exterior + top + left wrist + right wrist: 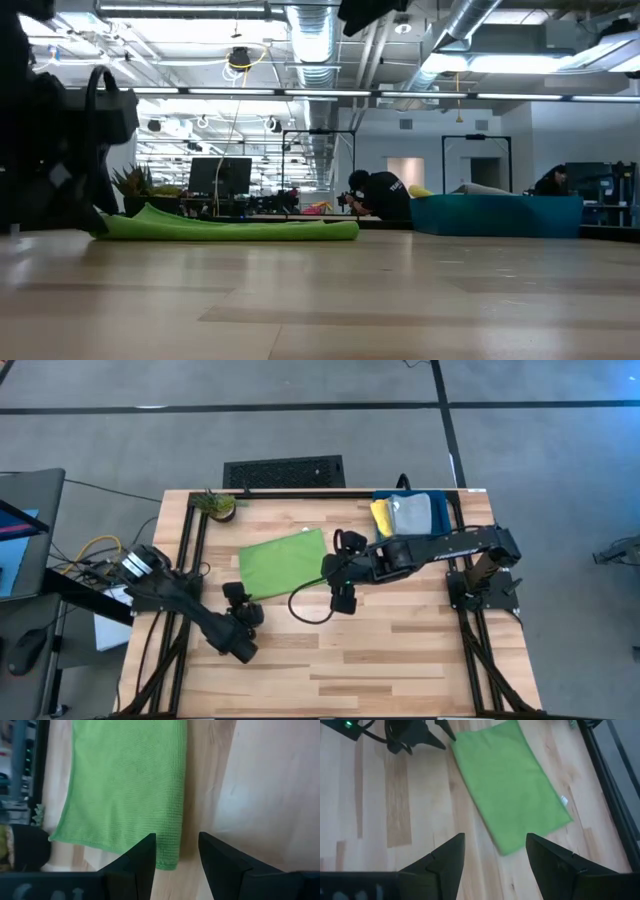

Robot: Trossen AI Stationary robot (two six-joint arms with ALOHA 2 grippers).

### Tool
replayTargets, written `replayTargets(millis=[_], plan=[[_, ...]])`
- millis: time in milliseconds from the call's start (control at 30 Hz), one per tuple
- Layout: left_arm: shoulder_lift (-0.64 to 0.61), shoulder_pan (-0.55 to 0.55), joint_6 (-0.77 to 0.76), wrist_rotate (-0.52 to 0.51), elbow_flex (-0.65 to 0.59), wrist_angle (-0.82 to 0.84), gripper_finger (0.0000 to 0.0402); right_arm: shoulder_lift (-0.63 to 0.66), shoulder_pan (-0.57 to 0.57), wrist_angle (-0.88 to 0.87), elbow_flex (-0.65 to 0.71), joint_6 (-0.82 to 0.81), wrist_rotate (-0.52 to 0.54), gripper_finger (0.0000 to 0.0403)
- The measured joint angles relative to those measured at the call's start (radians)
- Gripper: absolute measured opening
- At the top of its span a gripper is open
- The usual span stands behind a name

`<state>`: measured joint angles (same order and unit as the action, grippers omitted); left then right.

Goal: Fold microfiber towels
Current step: Fold the green microfiber cloth

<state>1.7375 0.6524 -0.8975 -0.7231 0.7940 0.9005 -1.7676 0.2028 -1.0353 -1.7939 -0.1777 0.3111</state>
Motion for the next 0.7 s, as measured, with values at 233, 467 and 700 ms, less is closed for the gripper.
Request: replayTargets(millis=[233, 467, 700], plan=[[0.060, -0.023, 0.043, -0.018, 0.003, 0.002, 0.0142, -0.001, -0.002, -0.003, 0.000, -0.007, 0.000, 0.0234], [0.075, -0.080, 0.056, -0.007, -0.010, 0.002, 0.0142, -0.001, -0.002, -0.003, 0.000, -0.032, 0.000, 0.0234], [0.077, -0.147, 0.085, 0.003, -0.011, 0.001, 0.0141, -0.001, -0.001, -0.004, 0.000, -0.033, -0.001, 0.0234]])
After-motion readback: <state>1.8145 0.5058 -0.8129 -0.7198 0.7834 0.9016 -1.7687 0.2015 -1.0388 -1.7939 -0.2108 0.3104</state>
